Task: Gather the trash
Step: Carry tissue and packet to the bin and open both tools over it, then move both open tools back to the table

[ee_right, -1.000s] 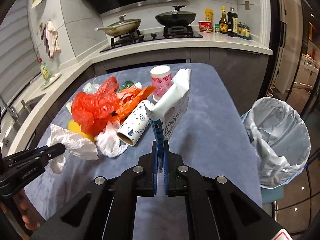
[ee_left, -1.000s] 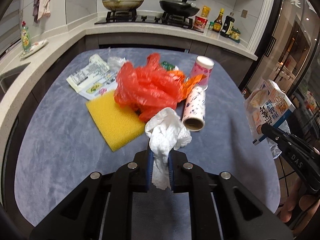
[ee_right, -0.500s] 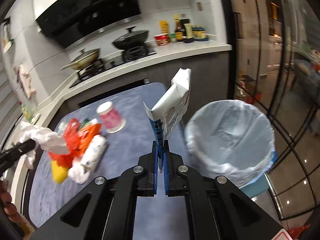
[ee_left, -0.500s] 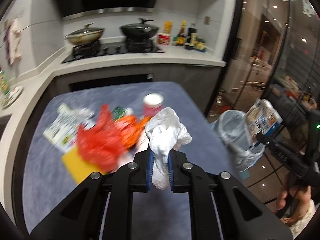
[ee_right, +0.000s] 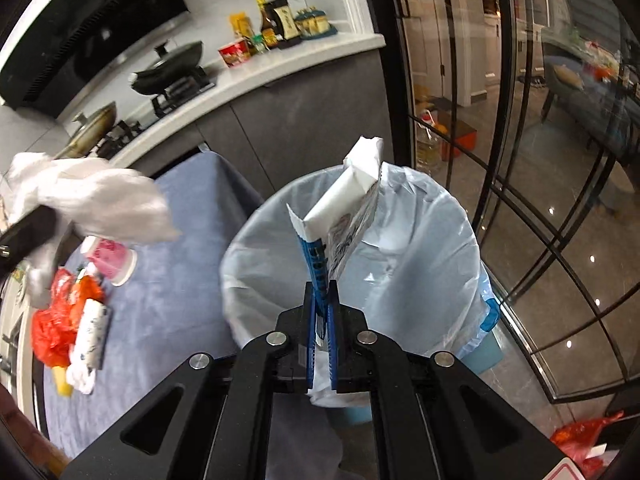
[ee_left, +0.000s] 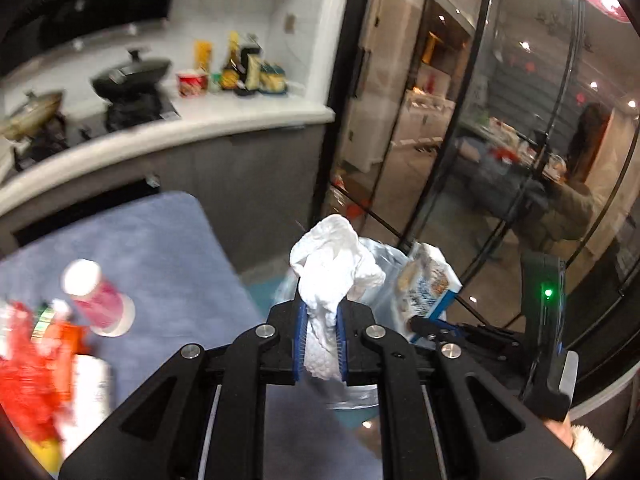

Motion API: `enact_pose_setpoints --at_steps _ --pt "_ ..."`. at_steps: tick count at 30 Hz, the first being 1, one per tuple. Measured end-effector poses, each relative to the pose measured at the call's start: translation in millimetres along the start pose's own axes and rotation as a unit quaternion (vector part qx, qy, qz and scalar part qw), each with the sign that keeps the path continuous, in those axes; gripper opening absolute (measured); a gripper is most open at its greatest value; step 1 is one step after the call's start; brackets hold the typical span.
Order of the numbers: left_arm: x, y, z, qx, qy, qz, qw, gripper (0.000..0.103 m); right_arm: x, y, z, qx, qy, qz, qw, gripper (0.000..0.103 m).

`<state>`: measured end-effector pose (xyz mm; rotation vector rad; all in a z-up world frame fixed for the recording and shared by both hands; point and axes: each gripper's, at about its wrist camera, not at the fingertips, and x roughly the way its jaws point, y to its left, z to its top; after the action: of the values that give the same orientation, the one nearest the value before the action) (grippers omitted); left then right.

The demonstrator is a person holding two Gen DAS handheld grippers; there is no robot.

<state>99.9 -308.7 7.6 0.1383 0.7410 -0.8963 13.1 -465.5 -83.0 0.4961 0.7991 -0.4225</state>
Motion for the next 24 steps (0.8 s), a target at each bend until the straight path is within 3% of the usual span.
enact_pose_setpoints --at_steps 7,9,10,11,13,16,19,24 --pt "86.8 -17.9 -13.5 -0.010 0.069 -0.024 0.9973 0.012 29.5 -17.2 -3.0 0.021 0.019 -0.002 1.000 0.015" --pt "100.3 -18.4 -16.4 -0.008 0.080 -0.027 0.9964 0.014 29.0 -19.8 -3.6 0.025 0.013 -0.008 1.000 0.030" --pt "104.4 -19.6 -19.3 -0.005 0.081 -0.025 0.9964 0.015 25.8 -20.6 -4.3 0.028 0.005 -0.011 1.000 0.047" --pt "106.0 -20.2 -21.0 -0.002 0.079 -0.023 0.9966 0.018 23.8 -22.6 -4.1 0.030 -0.002 -0.013 0.999 0.053" --pt "105.7 -19.6 -22.6 -0.006 0.073 -0.014 0.9972 0.039 19.2 -22.5 -5.1 0.026 -0.011 -0.027 0.999 0.053" --pt "97.4 -17.8 -21.4 -0.014 0.055 -0.001 0.9984 0.062 13.5 -23.6 -5.0 0.031 -0.018 -0.020 0.999 0.054" --pt "85.0 -13.1 -21.3 -0.013 0.040 0.023 0.9988 0.073 1.8 -20.9 -5.9 0.029 -0.033 -0.019 0.999 0.054" --pt "57.2 6.8 -19.3 -0.035 0.023 0.039 0.9984 0.077 -24.4 -6.6 -8.0 0.009 -0.064 -0.025 0.998 0.056"
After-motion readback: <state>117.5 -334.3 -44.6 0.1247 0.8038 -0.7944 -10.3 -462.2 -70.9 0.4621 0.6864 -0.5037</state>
